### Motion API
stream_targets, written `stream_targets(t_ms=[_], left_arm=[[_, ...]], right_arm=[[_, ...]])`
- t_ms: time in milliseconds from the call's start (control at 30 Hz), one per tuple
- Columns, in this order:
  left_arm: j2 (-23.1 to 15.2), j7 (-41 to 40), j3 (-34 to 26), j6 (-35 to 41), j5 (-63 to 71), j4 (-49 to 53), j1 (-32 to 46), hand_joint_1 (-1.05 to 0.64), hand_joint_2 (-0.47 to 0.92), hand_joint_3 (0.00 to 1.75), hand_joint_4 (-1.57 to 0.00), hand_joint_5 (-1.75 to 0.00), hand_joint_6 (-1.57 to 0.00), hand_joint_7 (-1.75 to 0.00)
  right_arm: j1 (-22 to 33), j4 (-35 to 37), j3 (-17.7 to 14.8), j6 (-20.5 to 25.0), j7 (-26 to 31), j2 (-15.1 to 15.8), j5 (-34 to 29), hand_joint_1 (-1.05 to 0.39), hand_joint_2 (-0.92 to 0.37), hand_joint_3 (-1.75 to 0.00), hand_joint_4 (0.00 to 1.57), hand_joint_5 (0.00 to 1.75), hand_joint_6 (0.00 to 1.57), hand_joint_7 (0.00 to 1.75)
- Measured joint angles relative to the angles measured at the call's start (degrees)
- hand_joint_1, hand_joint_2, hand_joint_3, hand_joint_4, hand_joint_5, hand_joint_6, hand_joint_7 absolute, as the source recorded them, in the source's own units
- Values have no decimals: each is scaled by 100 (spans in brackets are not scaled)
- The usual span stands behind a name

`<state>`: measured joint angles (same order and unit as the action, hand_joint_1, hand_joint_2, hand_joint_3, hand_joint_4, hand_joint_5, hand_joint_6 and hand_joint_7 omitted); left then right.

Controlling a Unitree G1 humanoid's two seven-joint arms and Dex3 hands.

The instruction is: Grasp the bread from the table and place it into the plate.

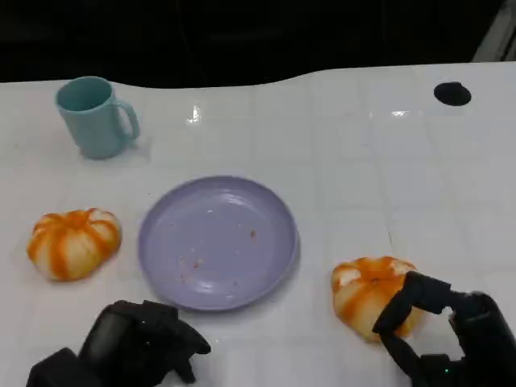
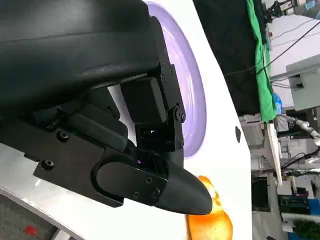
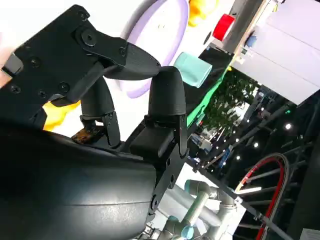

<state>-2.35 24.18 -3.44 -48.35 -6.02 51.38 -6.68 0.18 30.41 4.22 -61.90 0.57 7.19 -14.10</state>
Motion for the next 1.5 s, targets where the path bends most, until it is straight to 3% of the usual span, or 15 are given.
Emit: stream_targets(t_ms=[267, 433, 567, 700, 833, 1000, 1200, 1500], left_arm=[[0, 0, 0, 0, 0, 0, 0, -105, 92, 16, -124, -112, -140, -53], [0, -3, 0, 0, 5, 0, 0, -105, 92, 16, -125, -113, -140, -54], [0, -3, 1, 2, 5, -2, 0, -105, 92, 16, -125, -113, -140, -54], [0, -2, 2, 13, 3, -6, -2, -105, 92, 15, -125, -113, -140, -54], [1, 3, 3, 28, -4, -8, -8, -105, 92, 15, -125, -113, -140, -54], [1, 6, 2, 59, -20, -9, -16, -105, 92, 15, -125, -112, -140, -54], [2, 13, 7, 75, -62, -7, -19, -105, 92, 14, -125, -112, -140, -53], [8, 35, 12, 76, -97, -5, -24, -105, 92, 14, -125, -111, -140, -53]], right_arm=[[2, -26, 0, 1, 0, 0, 1, -34, -40, -113, 74, 155, 74, 132], [2, -50, -2, -1, 0, 1, 9, -37, -48, -102, 73, 147, 74, 117], [-8, -210, -76, -23, 99, 72, -317, -39, -69, -66, 64, 131, 68, 95], [-24, -605, -163, 81, 242, 273, -973, -47, -87, -29, 48, 98, 49, 66], [68, -1435, -260, 656, 279, 564, -1653, -50, -92, -17, 34, 72, 41, 38], [303, -2426, -219, 1576, -146, 931, -1825, -53, -92, -11, 25, 43, 37, 9], [428, -3373, -96, 2461, -775, 1353, -1935, -58, -92, -10, 11, 30, 25, 0], [316, -4136, 287, 3638, -1396, 1689, -2972, -64, -92, -5, 0, 25, 19, 0]])
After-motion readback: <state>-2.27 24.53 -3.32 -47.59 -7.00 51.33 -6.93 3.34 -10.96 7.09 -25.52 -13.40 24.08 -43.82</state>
